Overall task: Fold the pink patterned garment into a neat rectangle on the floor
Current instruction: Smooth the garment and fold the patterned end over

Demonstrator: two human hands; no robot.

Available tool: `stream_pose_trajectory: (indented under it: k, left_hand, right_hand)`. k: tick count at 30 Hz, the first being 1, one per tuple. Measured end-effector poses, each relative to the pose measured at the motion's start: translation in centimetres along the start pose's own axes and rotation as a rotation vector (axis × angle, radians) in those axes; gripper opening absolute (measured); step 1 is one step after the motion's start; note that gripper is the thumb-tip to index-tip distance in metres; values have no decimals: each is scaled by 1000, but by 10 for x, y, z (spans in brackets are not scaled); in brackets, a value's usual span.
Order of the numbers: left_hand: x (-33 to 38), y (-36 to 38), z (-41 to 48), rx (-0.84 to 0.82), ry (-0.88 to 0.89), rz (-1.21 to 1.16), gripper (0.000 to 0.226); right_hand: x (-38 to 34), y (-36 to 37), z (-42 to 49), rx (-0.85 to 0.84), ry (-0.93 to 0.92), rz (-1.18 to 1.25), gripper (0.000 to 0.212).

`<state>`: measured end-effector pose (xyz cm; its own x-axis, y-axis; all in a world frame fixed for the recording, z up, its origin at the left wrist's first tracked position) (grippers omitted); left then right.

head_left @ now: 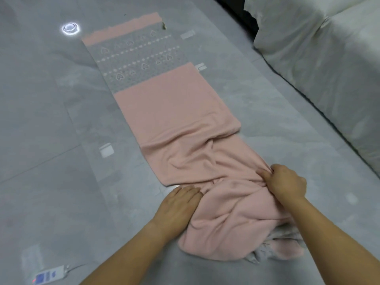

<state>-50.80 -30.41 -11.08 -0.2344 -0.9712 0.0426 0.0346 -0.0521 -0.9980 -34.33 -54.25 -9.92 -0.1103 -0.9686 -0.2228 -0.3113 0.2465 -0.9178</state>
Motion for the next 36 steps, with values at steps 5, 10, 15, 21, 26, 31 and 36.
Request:
stream_pose_trajectory:
  k: [5,10,15,21,26,31,36]
  left_hand:
    - [-5,-6,26,-149,-168,-27,23]
    - [-8,-8,14,-153,-234,-265,8]
    - [-12,-7,-3,-142,-564,-547,10]
    - [-9,-17,-16,91,-958,-643,33]
    - [13,-16,1,-57,-1384,-935,70]
    - [20,-20,30,-28,-1406,-999,69]
    - [16,-31,27,204,-1272,-1016,62]
  right_hand:
    - [4,1,-6,-27,14,34,40]
    - [5,-2,-11,-29,15,83,42]
    - [6,-2,-15,-26,-9,98,44]
    - [2,-1,-18,-24,-46,91,45]
    - [-2,1,-20,-22,-60,101,45]
    - [-8,1,-21,28,-137,110,46]
    - [-11,-8,-22,184,-256,296,40]
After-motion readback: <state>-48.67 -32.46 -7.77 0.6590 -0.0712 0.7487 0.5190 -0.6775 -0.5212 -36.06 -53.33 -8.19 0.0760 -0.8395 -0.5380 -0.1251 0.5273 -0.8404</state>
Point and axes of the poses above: each hand's wrist, its own z-axis towards the middle knuckle, its own y-axis out of the palm, x = y × z, the point moved 4 cm from there along z, towards the middle knuckle, and after that the axes turned 13 degrees about z, right-handed, at the moved point
